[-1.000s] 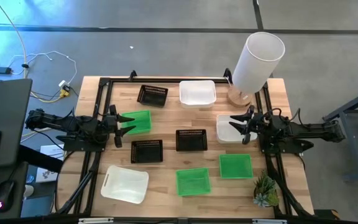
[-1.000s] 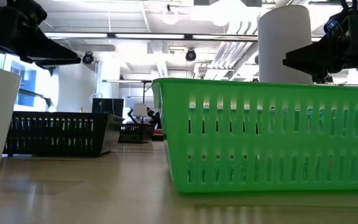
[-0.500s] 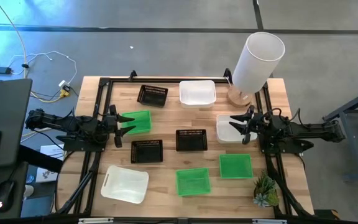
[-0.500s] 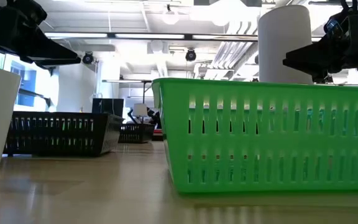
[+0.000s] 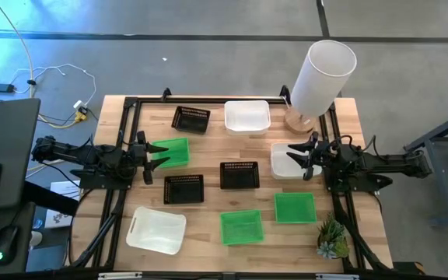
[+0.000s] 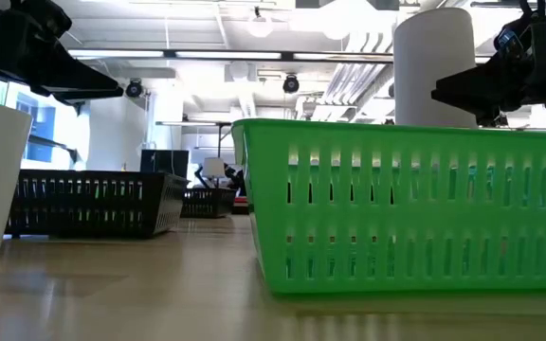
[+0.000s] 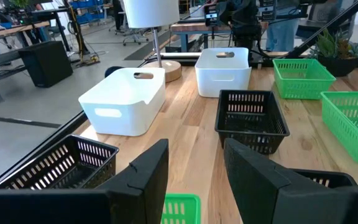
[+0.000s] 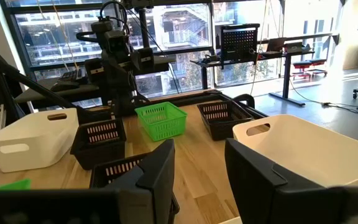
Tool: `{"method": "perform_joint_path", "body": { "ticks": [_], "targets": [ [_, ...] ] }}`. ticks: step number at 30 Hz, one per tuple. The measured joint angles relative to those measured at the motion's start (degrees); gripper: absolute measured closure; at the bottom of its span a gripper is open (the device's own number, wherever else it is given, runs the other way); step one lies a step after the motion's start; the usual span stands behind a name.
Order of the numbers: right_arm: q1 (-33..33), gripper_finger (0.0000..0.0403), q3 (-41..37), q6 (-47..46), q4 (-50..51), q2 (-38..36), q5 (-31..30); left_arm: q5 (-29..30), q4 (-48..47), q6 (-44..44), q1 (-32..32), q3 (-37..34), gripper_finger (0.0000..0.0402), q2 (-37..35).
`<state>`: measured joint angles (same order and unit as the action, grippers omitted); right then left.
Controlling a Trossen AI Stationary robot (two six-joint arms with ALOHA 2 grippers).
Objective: Stack baskets on shelf by color
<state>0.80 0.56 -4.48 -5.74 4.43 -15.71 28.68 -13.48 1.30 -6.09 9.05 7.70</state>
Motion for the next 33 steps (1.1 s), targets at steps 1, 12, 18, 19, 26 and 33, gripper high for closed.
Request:
{"method": "perform_joint_path", "body": {
  "ticks": [1,12,18,19,26,33],
  "targets": [
    [0.0,0.0272,0.0,0.0,0.0,0.0,0.0,0.0,0.0,0.0,0.0,0.0,0.0259,0.0],
    [0.0,0.0272,0.0,0.0,0.0,0.0,0.0,0.0,0.0,0.0,0.0,0.0,0.0259,0.0],
    [0.0,0.0272,0.0,0.0,0.0,0.0,-0.3,0.0,0.0,0.0,0.0,0.0,0.0259,0.0],
    [0.0,0.0272,0.0,0.0,0.0,0.0,-0.3,0.0,0.0,0.0,0.0,0.0,0.0259,0.0],
    [0.0,0.0272,0.0,-4.8,0.0,0.0,-0.3,0.0,0.0,0.0,0.0,0.0,0.0259,0.0],
    [0.0,0.0272,0.0,-8.0,0.0,0.0,-0.3,0.0,0.0,0.0,0.0,0.0,0.0259,0.0]
  ]
}}
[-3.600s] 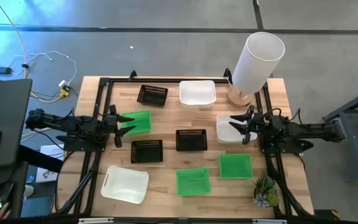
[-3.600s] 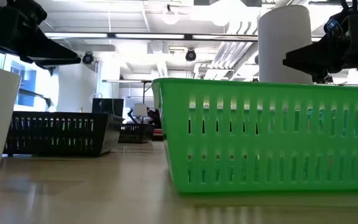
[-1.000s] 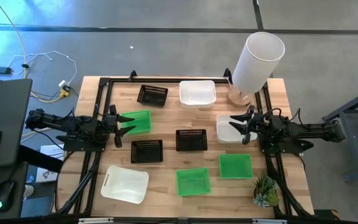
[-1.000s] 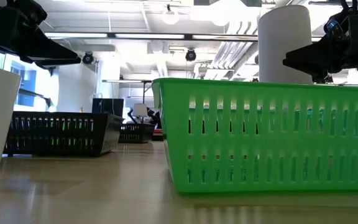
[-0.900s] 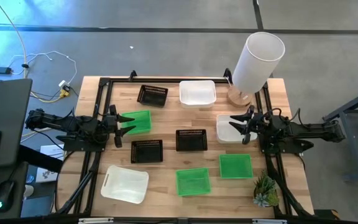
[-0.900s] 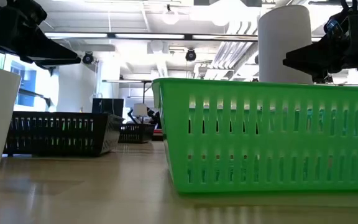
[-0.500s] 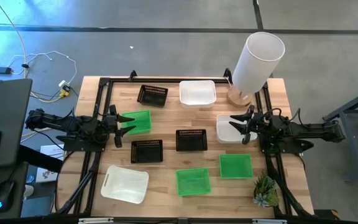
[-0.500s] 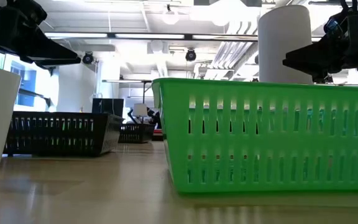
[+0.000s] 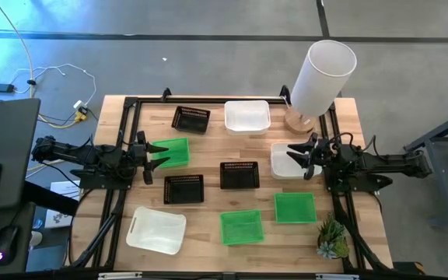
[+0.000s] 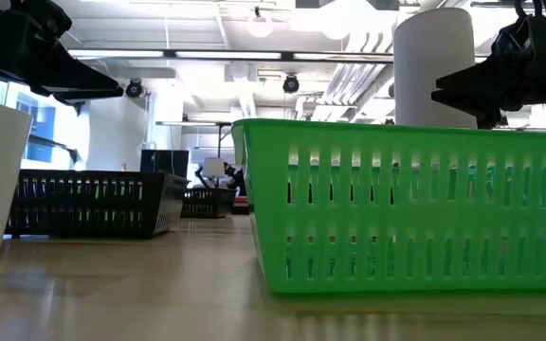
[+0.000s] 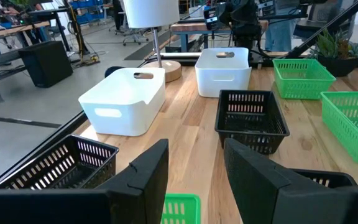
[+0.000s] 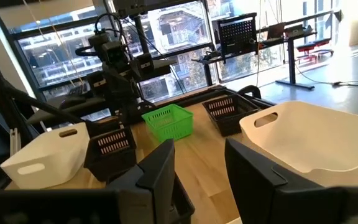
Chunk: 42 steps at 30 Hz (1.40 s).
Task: Stack baskets on shelf by color
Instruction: Stack the middle white bin on the top white bin
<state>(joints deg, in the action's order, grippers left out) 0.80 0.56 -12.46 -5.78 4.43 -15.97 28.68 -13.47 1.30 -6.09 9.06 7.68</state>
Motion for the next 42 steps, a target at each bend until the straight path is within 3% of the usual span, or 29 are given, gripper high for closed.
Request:
{"method": "perform_joint_path", "body": {
  "ticks": [24,35,42],
  "targets": [
    [0.0,0.0271,1.1,2.9,-4.6,0.1,-1.0,0.0,0.0,1.8,0.0,0.0,0.0259,0.0],
    [0.0,0.0196,5.7,3.8,-2.6,0.2,-3.2,0.0,0.0,3.9,0.0,0.0,0.0259,0.0],
    [0.0,0.0193,13.4,3.9,6.0,4.7,-3.9,0.0,0.0,5.1,0.0,0.0,0.0259,0.0]
  ]
}}
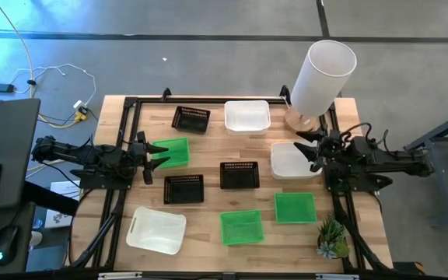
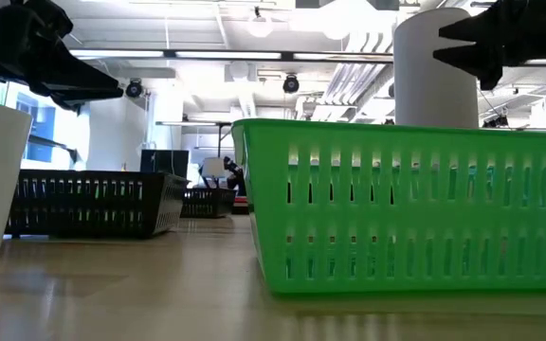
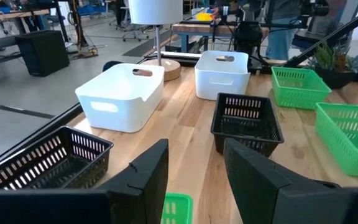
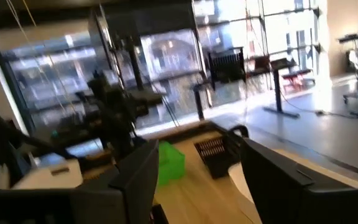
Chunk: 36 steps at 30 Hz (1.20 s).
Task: Stack baskets on shelf by color
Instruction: Stack the middle white bin on the top white bin
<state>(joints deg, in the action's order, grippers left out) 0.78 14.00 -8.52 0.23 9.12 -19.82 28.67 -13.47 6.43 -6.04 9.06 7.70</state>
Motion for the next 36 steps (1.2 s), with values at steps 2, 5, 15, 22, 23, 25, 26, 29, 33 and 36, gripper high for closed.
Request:
{"method": "perform_joint_path", "body": {
  "ticks": [2,5,15,22,23,25,26,29,33,36],
  "targets": [
    [0.0,0.0196,3.1,-0.6,7.1,2.5,-1.6,0.0,0.0,1.1,0.0,0.0,0.0259,0.0],
    [0.0,0.0201,7.8,-4.9,16.3,7.7,-2.1,-0.3,-0.1,1.9,0.0,0.0,0.0259,0.0],
    [0.0,0.0210,21.4,-7.1,30.6,26.2,7.1,-3.0,-0.9,2.0,0.0,0.0,0.0259,0.0],
    [0.0,0.0210,26.1,-9.4,40.9,36.1,11.8,-2.9,-0.9,2.0,0.0,0.0,0.0259,0.0],
    [0.0,0.0210,26.3,-9.6,41.7,37.2,12.6,-2.7,-0.9,2.0,0.0,0.0,0.0259,0.0],
    [0.0,0.0210,26.5,-9.7,42.4,39.1,14.6,-2.7,-0.9,2.0,0.0,0.0,0.0259,0.0],
    [0.0,0.0210,26.5,-9.9,42.5,40.0,15.6,-2.7,-0.9,2.0,0.0,0.0,0.0259,0.0],
    [0.0,0.0210,26.5,-12.0,42.5,42.3,18.3,-2.7,-0.9,2.0,0.0,0.0,0.0259,0.0],
    [0.0,0.0210,26.5,-12.5,43.4,44.6,22.2,-2.6,-0.9,2.0,0.0,0.0,0.0259,0.0],
    [0.0,0.0210,26.5,-12.5,46.1,45.9,22.7,-2.5,-0.8,2.0,0.0,0.0,0.0259,0.0]
  ]
}}
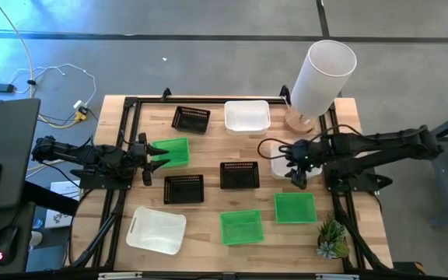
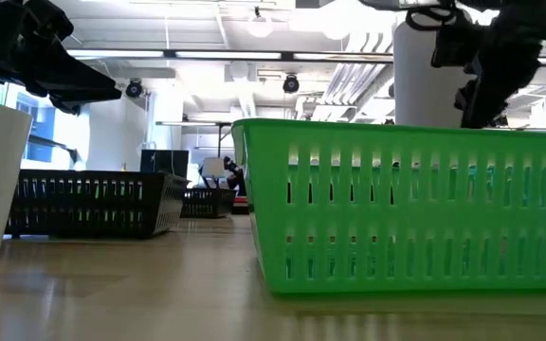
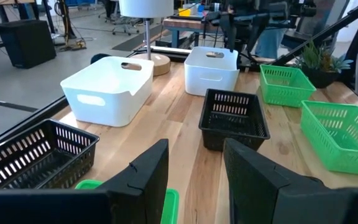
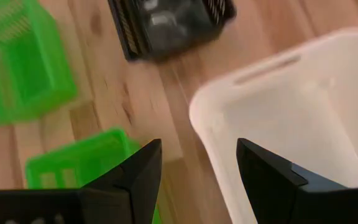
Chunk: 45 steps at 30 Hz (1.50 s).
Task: Stack baskets on shelf by color
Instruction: Stack the middle white bin on the top white bin
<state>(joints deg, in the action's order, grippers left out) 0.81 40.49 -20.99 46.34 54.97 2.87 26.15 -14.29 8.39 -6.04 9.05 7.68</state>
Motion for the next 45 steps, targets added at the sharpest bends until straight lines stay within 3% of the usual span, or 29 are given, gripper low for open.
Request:
{"method": "perform_joint_path", "body": {
  "ticks": [6,32,36,43,45],
  "targets": [
    [0.0,0.0210,0.0,-1.0,4.9,2.4,0.0,0.0,0.4,1.5,0.0,0.0,0.0259,0.0],
    [0.0,0.0216,0.0,-2.1,2.9,23.5,-1.3,0.0,0.4,1.5,0.0,0.0,0.0259,0.0],
    [0.0,0.0252,0.0,-4.5,2.6,25.9,-1.4,0.0,0.4,1.5,0.0,0.0,0.0259,0.0],
    [0.0,0.0379,0.0,-4.3,1.9,26.8,-1.5,0.0,0.4,1.5,0.0,0.0,0.0259,0.0],
    [0.0,0.0395,-0.1,-4.4,1.2,26.8,-1.5,0.0,0.4,1.5,0.0,0.0,0.0259,0.0]
  ]
}}
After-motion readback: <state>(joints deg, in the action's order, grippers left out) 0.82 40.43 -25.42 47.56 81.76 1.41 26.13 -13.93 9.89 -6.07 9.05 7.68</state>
